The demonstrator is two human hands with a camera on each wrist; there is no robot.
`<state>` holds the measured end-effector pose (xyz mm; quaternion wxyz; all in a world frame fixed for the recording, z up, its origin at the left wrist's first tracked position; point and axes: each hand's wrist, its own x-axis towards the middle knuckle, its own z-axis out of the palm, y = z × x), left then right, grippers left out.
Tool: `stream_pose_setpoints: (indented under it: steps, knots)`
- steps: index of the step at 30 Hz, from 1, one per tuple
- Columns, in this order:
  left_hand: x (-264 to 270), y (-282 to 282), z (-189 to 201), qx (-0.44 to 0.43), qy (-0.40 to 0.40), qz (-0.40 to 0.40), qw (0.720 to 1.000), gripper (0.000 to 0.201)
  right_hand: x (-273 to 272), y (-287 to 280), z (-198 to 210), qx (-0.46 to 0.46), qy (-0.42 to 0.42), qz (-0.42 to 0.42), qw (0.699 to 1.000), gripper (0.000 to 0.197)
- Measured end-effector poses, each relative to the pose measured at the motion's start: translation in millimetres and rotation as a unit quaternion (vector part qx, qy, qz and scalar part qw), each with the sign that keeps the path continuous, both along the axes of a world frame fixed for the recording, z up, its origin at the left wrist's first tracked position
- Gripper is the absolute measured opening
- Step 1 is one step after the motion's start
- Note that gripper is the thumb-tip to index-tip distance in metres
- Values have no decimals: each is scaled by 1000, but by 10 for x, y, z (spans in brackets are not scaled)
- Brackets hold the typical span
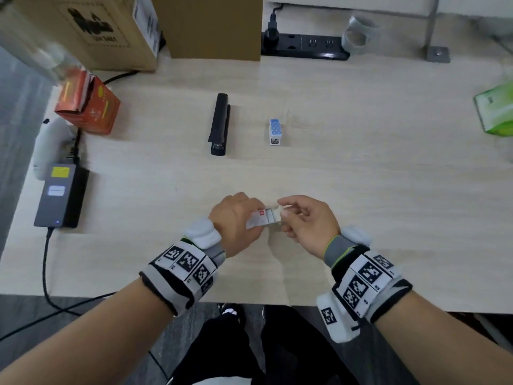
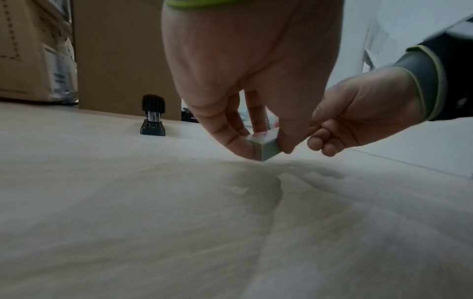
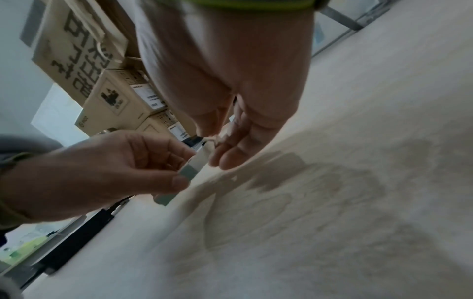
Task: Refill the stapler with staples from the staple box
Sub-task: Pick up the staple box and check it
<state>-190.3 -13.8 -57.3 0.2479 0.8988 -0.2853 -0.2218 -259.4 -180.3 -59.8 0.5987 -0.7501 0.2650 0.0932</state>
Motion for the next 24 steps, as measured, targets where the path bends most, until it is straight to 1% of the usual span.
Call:
stream_pose_setpoints:
  steps: [2, 4, 6, 8, 9, 12, 15, 17, 20, 24]
  knots:
    - [5, -2, 29, -13, 14, 16, 1000, 27, 9, 26, 18, -9, -10, 0, 1000, 22]
    - [4, 5, 46, -7, 17, 19, 1000, 29, 15, 45, 32, -12, -11, 2, 1000, 24]
    - [-7, 14, 59, 5, 18, 14, 1000, 35, 22, 63, 49, -6, -16, 0, 1000, 27]
    - [-28, 23, 72, 1, 26, 9, 1000, 43, 24, 78, 71, -4, -17, -20, 1000, 31]
    - [-36, 25, 79, 0, 28, 5, 1000, 46, 30, 85, 73, -8, -17, -29, 999, 30]
    - [-44, 19, 115, 7, 25, -10, 1000, 49, 43, 106, 81, -17, -9, -37, 999, 19]
    - [-55, 5, 149, 14, 24, -20, 999, 51, 38, 117, 70, -30, -1, -49, 998, 15]
    - [-68, -8, 168, 18, 26, -25, 999, 52, 42, 112, 84, -29, 4, -72, 997, 14]
    - [-82, -27, 192, 26, 30, -38, 998, 53, 58, 102, 108, -3, 27, -108, 994, 16]
    - [-88, -50, 210, 23, 49, -58, 997, 56, 32, 100, 132, 19, 37, -118, 992, 15]
